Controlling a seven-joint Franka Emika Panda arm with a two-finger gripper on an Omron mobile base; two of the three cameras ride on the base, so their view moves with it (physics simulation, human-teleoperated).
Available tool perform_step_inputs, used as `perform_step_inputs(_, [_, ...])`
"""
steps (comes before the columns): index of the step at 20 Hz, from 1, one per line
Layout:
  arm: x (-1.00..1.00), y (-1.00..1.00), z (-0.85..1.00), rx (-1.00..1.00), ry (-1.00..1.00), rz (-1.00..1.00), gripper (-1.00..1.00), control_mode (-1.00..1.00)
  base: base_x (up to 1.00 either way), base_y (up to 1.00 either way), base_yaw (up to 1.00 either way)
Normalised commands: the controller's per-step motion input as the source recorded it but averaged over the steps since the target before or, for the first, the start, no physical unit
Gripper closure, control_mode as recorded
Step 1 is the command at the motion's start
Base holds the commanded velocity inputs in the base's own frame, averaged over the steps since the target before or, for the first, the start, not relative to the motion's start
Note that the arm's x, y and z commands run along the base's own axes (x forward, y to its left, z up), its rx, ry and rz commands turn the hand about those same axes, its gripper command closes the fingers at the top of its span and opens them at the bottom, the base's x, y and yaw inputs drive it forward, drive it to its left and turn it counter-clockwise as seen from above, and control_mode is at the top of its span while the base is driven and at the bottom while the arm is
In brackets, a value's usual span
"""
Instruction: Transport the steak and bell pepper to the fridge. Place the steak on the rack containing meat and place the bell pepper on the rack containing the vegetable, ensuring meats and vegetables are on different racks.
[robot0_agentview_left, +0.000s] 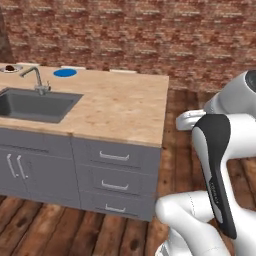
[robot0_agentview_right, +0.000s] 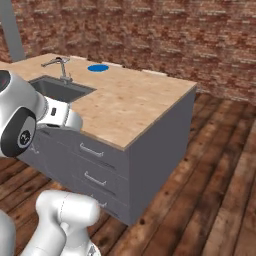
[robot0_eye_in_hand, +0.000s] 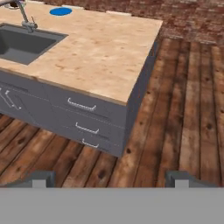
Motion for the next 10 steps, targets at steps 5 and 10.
perform_step_inputs(5, [0.00,0.00,0.00,0.00,0.00,0.00,-1.00,1.00,0.24,-1.00,0.03])
perform_step_inputs(10, [0.00,0.00,0.00,0.00,0.00,0.00,-1.00,1.00,0.53,-1.00,0.04])
